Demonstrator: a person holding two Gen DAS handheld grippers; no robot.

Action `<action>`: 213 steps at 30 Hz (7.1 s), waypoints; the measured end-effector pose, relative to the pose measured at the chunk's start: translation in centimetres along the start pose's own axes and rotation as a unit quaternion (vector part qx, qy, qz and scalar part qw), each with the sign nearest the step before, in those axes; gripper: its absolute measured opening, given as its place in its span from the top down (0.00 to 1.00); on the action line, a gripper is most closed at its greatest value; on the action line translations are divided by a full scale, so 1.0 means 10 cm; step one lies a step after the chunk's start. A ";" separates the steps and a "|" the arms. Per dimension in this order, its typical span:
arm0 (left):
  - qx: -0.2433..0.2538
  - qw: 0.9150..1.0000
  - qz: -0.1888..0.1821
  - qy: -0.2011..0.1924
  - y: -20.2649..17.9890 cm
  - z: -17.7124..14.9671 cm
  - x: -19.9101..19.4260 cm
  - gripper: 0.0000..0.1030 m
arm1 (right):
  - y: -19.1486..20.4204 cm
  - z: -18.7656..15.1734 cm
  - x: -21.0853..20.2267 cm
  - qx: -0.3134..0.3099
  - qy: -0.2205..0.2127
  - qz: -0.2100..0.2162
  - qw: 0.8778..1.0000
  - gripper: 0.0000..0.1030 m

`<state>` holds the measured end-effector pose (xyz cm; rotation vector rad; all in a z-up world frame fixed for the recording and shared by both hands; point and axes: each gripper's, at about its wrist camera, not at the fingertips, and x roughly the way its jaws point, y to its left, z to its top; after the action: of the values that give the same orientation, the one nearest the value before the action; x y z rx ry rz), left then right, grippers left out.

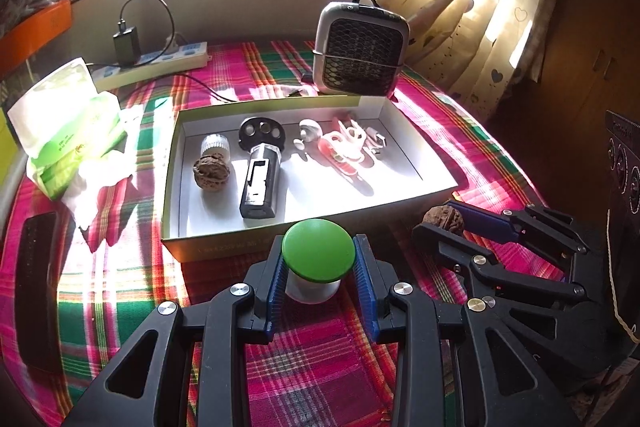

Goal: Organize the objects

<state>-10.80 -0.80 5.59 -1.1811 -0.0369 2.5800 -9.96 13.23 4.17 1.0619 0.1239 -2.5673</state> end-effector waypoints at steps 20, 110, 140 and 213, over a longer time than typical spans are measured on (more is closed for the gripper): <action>-0.001 1.000 -0.006 -0.002 0.03 0.36 0.26 0.71 | -0.30 0.35 0.20 0.005 -0.004 -0.012 1.000 0.69; -0.001 0.999 0.020 0.042 0.08 0.47 0.85 0.64 | -0.42 0.47 0.83 -0.037 0.044 -0.024 0.998 0.69; -0.012 0.998 0.068 -0.006 0.00 0.28 0.39 0.62 | -0.34 0.31 0.41 0.012 0.019 -0.020 1.000 0.59; -0.042 0.988 0.148 0.011 0.02 -0.72 0.03 0.59 | 0.00 -0.54 0.05 0.044 0.066 -0.082 0.993 0.26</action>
<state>-5.70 -1.60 0.57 -1.3335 0.0392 2.8454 -6.67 14.29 -0.04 1.3046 0.1364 -2.6678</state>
